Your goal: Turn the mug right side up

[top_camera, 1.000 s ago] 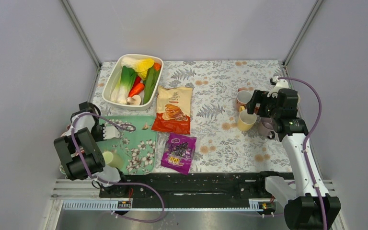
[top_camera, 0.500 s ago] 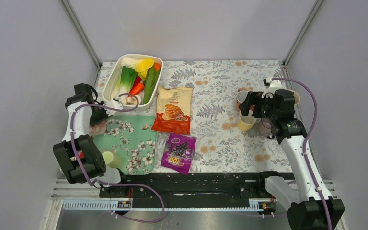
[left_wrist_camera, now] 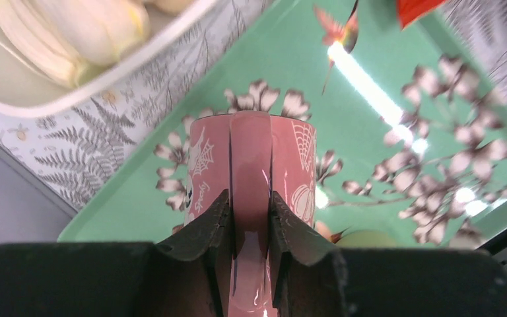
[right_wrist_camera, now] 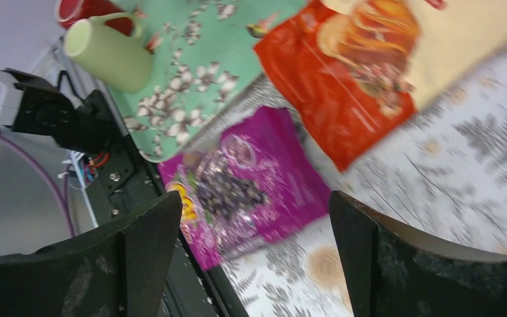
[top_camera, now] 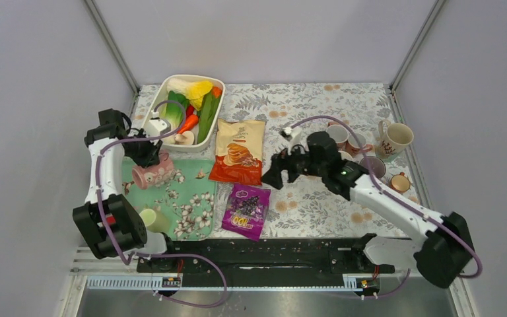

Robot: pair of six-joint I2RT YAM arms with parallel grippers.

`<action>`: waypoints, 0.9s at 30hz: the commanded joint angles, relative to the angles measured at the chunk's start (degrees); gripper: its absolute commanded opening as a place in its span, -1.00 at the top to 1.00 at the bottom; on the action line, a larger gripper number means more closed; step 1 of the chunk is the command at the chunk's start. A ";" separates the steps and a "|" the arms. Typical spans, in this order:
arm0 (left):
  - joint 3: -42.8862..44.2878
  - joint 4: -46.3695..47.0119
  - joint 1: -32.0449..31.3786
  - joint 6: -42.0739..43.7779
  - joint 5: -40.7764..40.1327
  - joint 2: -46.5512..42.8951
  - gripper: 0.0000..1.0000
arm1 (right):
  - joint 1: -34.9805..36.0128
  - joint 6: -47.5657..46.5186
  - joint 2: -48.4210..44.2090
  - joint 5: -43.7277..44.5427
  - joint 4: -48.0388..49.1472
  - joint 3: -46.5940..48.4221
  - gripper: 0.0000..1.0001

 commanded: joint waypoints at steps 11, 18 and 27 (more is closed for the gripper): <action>10.45 0.21 -15.25 -19.31 21.25 -14.78 1.00 | 13.16 3.77 23.18 -4.73 16.23 22.90 -0.91; 13.68 -0.18 -22.67 -23.96 24.28 -17.72 1.00 | 13.20 2.72 26.56 -4.36 15.45 27.08 -0.95; 15.54 3.13 -26.24 -30.79 29.45 -17.71 1.00 | 15.23 10.30 29.29 -16.73 25.53 26.99 -0.14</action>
